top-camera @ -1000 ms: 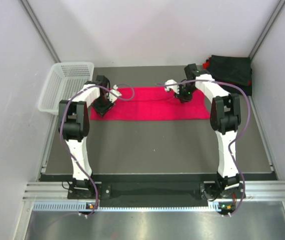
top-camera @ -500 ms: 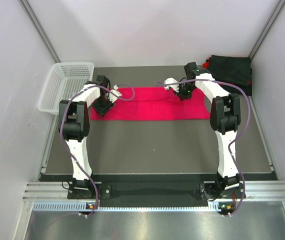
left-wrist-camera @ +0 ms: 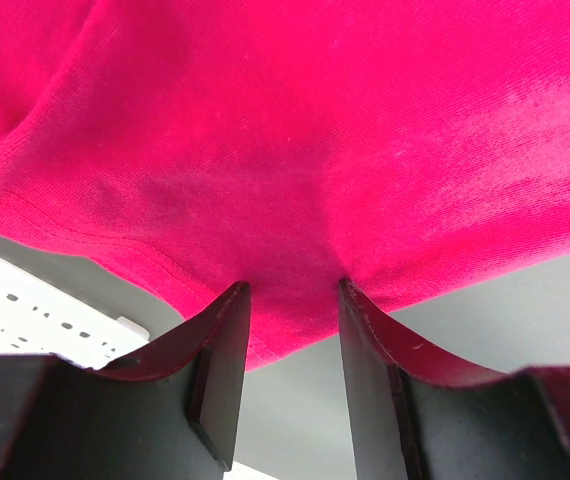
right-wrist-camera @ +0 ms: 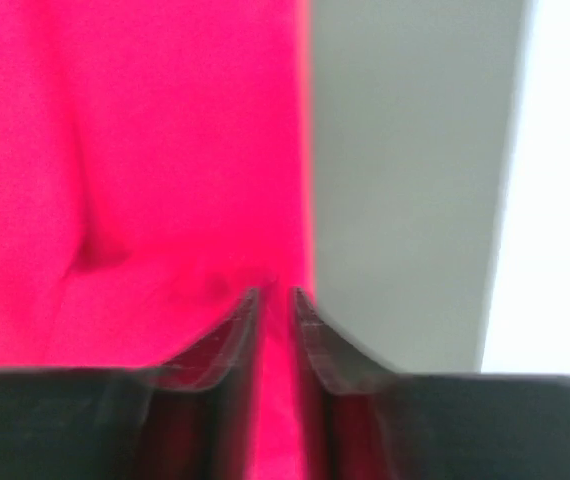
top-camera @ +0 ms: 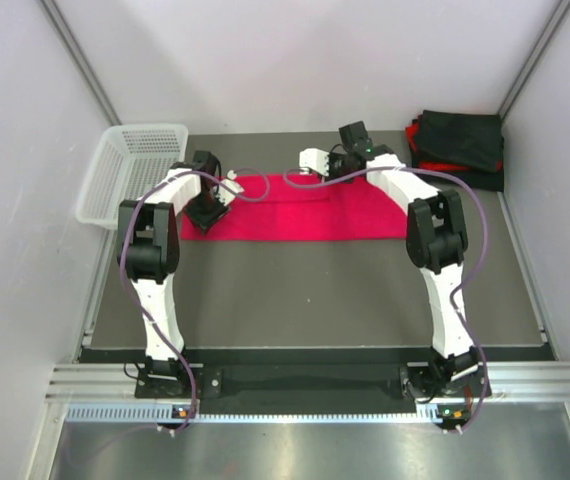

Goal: Fold and stack the t-shirts
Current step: Fold the tshirt

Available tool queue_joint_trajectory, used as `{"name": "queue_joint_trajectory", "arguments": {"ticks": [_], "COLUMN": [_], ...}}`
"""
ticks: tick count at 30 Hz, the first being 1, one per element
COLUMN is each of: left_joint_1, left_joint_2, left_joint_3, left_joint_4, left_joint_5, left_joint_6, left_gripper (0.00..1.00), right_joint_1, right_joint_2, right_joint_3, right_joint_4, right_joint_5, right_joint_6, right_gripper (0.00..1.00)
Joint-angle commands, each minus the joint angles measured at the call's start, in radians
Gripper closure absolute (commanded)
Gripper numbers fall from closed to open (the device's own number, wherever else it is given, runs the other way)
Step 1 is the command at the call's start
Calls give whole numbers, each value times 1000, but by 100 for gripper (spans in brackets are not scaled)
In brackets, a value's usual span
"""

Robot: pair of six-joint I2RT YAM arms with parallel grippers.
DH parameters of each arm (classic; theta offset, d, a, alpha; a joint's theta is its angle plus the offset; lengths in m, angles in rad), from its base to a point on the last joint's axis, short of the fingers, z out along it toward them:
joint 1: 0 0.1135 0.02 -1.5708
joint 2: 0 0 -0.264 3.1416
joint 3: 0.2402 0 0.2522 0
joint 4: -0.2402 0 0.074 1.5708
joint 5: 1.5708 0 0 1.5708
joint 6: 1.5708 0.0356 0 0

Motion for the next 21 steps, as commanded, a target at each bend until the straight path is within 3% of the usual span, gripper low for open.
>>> {"name": "queue_joint_trajectory", "arguments": {"ticks": [1,3,7,10,16,19,21], "left_joint_1": [-5,-6,-6,-6,-6,-6,-5], "left_joint_2": [14,15,8,-44,-150,-181,-198], "left_joint_3": [28,34,41,55,112,66,-22], "left_joint_4": [1,1,-1,20,-58,-153,-173], "left_joint_5": [3,1,6,36,156,143,87], "left_joint_6": [-3,-4,-3,3,71,189,296], "left_gripper": [54,54,54,54,29,30,37], "right_joint_1": [38,49,43,40,32,27,27], "right_joint_2": [-43,-59,-100,-157,-305,-374,-416], "right_joint_3": [-61,-93,-121,-175,-302,-370,-412], "right_joint_4": [348,461,610,626,514,447,408], "right_joint_5": [144,207,296,327,324,315,307], "right_joint_6": [70,119,195,221,331,397,435], "right_gripper": [73,60,58,56,46,45,45]}}
